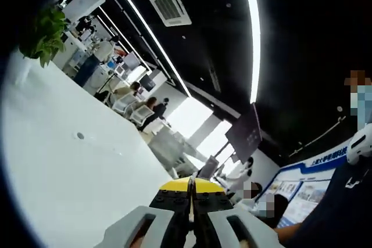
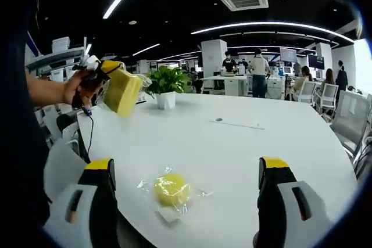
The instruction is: Compare the silicone blocks by pressing each to a similar depth, holding the contact briefly, and releasing to observe deformation and rebound differences across the visible hardness samples.
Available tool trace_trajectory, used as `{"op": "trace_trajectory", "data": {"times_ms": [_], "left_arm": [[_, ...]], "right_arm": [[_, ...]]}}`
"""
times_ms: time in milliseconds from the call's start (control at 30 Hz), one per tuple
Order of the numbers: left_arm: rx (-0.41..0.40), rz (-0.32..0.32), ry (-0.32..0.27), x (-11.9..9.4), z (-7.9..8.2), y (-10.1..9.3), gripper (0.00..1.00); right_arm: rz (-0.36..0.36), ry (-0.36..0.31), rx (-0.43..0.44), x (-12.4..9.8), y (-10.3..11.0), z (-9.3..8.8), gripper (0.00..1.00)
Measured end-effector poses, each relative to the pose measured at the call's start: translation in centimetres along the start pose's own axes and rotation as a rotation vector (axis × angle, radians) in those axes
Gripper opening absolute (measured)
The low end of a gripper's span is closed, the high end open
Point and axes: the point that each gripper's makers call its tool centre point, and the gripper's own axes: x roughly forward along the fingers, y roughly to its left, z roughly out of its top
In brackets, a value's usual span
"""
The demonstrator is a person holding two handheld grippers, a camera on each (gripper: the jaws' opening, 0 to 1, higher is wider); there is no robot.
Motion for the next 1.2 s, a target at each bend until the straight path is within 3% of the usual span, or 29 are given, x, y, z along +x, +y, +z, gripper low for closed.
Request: {"op": "trace_trajectory", "data": {"times_ms": [233, 500, 1200], "left_arm": [[-0.032, 0.056, 0.026, -0.6, -2.2, 2.4, 0.00], [-0.126, 0.094, 0.006, -1.1, -3.8, 5.1, 0.00], [-0.298, 0.177, 0.037, -1.5, -8.5, 10.5, 0.00]], "right_arm": [[-0.031, 0.024, 0.004, -0.8, -1.0, -1.3, 0.96], [-0.054, 0.051, 0.018, -1.2, -1.3, -3.0, 0.96], [-0.088, 0.075, 0.057, -2.0, -1.9, -4.6, 0.96]]}}
